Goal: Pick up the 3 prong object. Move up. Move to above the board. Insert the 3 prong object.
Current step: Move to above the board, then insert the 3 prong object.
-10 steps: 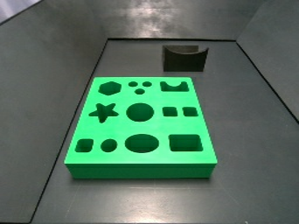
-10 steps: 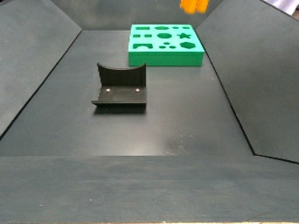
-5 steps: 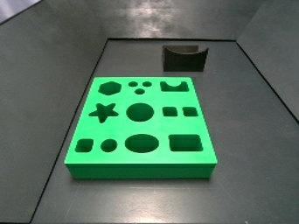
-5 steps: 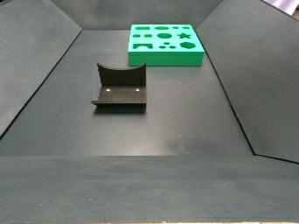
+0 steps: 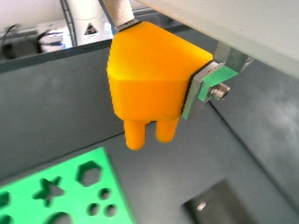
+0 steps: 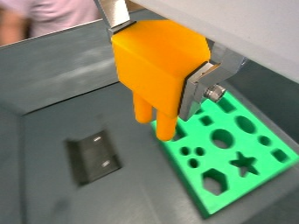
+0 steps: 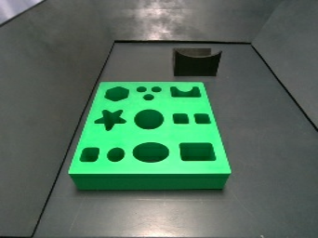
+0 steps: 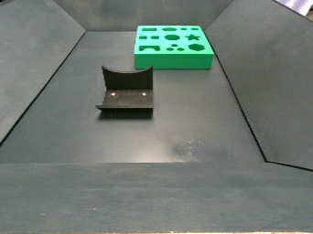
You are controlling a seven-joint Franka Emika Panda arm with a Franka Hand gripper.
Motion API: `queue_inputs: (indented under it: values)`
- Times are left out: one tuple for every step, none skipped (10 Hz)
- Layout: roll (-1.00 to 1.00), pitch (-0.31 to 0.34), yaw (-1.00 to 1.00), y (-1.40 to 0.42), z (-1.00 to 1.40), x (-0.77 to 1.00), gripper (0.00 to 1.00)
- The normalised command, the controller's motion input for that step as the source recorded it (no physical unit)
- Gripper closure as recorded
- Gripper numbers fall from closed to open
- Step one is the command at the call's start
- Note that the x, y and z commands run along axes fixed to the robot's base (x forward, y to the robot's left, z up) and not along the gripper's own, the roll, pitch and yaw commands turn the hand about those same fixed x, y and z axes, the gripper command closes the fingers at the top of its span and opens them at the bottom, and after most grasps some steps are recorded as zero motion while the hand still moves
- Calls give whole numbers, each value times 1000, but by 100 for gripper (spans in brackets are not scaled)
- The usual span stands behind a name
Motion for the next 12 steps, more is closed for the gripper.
queue_inputs:
  values:
    - [-68, 341, -1000, -1000, -38, 272, 100]
    - [-66, 412, -1000, -1000, -36, 291, 100]
    - [-65, 410, -890, -1000, -29, 299, 100]
    - [-48, 329, -527, -1000, -19, 325, 100]
    - [-39, 251, -273, -991, -16, 341, 100]
    - [-25, 210, -145, -694, 2, 260, 100]
    - [-12, 175, -56, -407, 15, 180, 100]
    - [-2, 129, -40, -247, 20, 116, 100]
    - [0, -7, 0, 0, 0, 0, 100]
    - [-6, -33, 0, 0, -6, 0, 100]
    - [-11, -33, 0, 0, -9, 0, 100]
    - [-7, -26, 0, 0, -3, 0, 100]
